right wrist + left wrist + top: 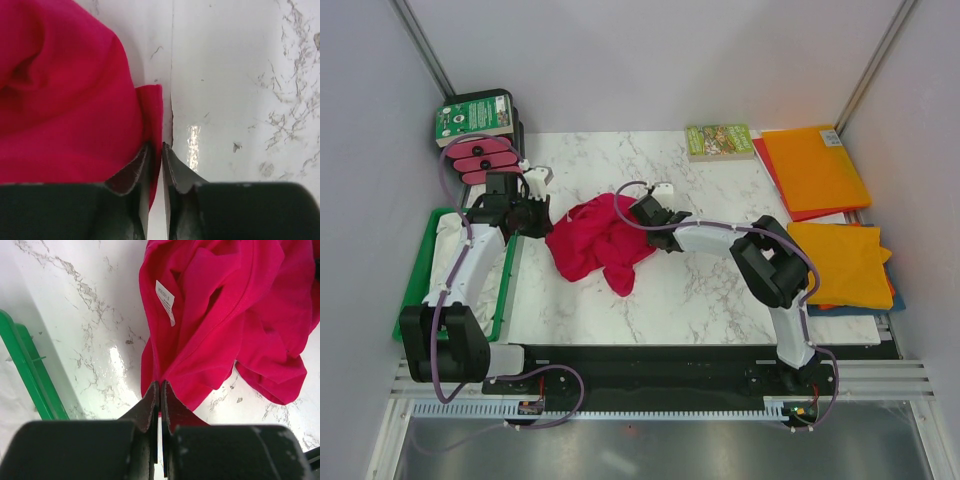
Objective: Fold and stack the t-shirts
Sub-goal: Flatten out the tshirt
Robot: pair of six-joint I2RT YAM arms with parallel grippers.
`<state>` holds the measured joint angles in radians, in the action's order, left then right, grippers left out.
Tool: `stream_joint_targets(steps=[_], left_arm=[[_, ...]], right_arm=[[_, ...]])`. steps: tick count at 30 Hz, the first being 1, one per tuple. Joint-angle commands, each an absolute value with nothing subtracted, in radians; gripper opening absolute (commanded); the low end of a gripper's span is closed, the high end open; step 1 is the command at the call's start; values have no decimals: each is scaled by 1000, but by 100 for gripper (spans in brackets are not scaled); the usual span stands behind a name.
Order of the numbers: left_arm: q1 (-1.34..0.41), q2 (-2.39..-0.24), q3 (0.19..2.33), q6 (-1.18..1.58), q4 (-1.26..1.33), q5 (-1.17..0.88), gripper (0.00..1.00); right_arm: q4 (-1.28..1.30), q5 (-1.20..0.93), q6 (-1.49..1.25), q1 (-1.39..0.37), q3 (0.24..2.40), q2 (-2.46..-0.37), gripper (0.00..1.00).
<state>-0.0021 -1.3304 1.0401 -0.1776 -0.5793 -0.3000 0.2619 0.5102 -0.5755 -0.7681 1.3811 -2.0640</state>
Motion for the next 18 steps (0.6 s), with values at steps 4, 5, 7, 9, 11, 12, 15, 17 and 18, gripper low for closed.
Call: stream_joint_targets(steps=[4,5,7,9,11,12,15,17,18], left_arm=[[-2,-1301,1022,-184,-565,-328,2],[-2,-1301,1022,-180,-563,-327,2],[-2,-1301,1019,-172,-560,-319,2],[-2,-1296,1017,-166,-558,-292,2],[-2,-1281,1022,-170,-557,-272,2],[-2,-1275,1038,-179,-557,-249,2],[38,-1240,1113,-190,-577,-241,2],[60,-1230,1176,-187,-601,-248,2],[69,-1227,1246,-178,-629,-259,2]], right_arm=[[295,492,-626,-741,1381,-2068,0],[295,494,-627,-742,1373,-2051,0],[285,511,-621,-742,1342,-2033,0],[285,543,-617,-739,1313,-1991,0],[311,567,-607,-721,1302,-1932,0],[328,586,-607,-680,1296,-1905,0],[373,586,-591,-542,1287,-1751,0],[388,624,-533,-483,1304,-1606,0],[391,649,-510,-451,1315,-1557,0]])
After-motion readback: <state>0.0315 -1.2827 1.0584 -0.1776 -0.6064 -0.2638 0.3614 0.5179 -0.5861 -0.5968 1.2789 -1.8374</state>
